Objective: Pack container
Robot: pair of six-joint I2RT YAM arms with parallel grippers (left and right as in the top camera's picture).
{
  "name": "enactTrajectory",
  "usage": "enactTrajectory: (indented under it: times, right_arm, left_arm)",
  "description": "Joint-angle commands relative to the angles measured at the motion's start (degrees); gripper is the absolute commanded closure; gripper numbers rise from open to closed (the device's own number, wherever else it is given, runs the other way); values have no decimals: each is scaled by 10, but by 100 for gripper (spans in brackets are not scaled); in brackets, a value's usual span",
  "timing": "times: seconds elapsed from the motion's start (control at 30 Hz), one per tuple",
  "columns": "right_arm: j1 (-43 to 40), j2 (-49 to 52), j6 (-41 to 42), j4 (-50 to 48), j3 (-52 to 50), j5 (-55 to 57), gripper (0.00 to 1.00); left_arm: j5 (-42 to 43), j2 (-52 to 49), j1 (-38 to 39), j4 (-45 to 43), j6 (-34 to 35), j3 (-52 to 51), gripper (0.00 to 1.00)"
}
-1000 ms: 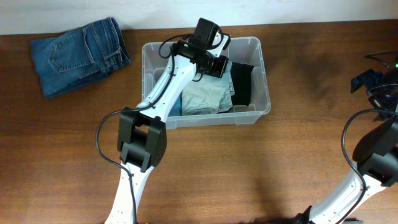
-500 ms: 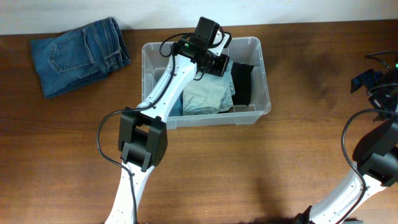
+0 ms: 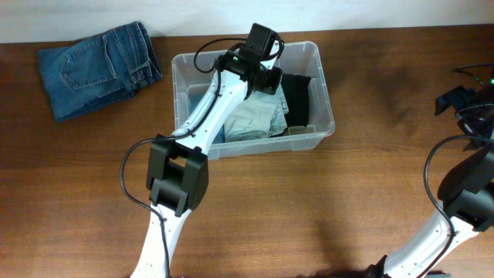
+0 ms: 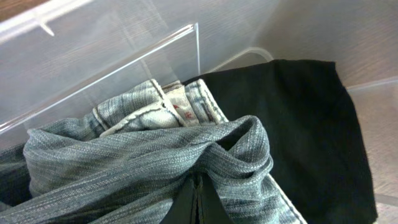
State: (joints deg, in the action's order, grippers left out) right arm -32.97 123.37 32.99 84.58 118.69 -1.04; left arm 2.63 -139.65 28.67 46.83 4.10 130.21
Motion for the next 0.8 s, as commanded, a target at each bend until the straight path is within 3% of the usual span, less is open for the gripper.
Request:
enactTrajectory:
  times: [0.0, 0.47, 0.63, 0.77]
  right_arm:
    - [-1, -11, 5, 0, -2, 9, 1]
    - [-1, -11, 5, 0, -2, 9, 2]
    - [0, -11, 5, 0, -2, 9, 2]
    - [-1, -11, 5, 0, -2, 9, 1]
  left_arm:
    - [-61, -2, -11, 5, 4, -57, 99]
    - [-53, 79, -11, 24, 3, -52, 99]
    - [39, 127, -11, 108, 3, -52, 99]
    - [55, 133, -11, 195, 3, -52, 99]
